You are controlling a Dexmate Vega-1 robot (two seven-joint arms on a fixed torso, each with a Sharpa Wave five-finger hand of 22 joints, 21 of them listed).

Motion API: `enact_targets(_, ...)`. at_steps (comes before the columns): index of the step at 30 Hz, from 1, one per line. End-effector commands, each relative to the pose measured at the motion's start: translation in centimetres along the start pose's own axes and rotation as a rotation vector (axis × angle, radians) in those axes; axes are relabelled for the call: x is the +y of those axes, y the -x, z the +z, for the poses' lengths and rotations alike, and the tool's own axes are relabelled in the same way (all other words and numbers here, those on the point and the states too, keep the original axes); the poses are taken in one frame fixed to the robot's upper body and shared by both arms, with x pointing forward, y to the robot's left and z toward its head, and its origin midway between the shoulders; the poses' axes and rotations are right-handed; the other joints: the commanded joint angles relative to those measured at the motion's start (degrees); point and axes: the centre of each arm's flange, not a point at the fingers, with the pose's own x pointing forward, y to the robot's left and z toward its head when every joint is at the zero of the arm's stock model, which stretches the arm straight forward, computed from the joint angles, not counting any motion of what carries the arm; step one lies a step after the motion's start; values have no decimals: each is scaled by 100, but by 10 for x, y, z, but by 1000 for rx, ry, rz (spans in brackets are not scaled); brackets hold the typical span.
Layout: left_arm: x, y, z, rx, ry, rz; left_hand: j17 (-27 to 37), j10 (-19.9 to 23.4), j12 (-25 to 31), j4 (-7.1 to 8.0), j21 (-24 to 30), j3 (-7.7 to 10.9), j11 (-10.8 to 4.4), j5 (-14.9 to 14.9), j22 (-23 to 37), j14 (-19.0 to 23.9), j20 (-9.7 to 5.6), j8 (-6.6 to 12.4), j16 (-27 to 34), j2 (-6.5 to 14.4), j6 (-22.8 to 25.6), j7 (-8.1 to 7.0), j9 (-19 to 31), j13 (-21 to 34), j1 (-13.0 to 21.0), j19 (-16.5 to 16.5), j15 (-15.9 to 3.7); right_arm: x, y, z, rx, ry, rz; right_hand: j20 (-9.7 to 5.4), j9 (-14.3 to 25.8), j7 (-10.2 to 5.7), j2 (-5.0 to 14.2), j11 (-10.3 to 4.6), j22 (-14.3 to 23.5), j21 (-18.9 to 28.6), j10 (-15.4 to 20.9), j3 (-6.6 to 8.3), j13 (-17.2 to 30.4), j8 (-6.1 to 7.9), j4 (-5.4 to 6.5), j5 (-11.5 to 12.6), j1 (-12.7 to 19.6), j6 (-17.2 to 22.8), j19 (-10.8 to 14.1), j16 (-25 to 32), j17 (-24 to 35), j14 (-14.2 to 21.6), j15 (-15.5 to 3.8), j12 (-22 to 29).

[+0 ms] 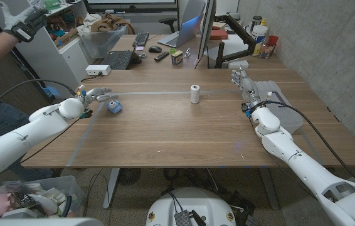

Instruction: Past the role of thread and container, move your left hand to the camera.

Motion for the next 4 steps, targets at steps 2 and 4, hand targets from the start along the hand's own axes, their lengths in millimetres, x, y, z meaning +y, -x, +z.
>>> enact_targets(2, -3, -2, 1, 2, 7, -2, 20, 9, 58, -34, 32, 1, -48, -5, 19, 11, 26, 20, 21, 1, 51, -5, 32, 15, 75, 0, -22, 1, -7, -3, 0, -4, 7, -33, 1, -7, 24, -4, 22, -20, 37, -20, 12, 33, -1, -12, 3, 37, 64, -13, 19, 48, -3, 8)
enact_targets(4, -2, -2, 1, 0, 1, 0, 21, 10, 58, -34, 33, 1, -48, -6, 19, 11, 27, 21, 21, 1, 56, -9, 32, 15, 75, 3, -26, 2, -8, -3, -3, -6, 7, -32, 1, -6, 25, -9, 22, -25, 42, -21, 12, 33, -2, -12, 2, 38, 66, -14, 20, 49, 0, 9)
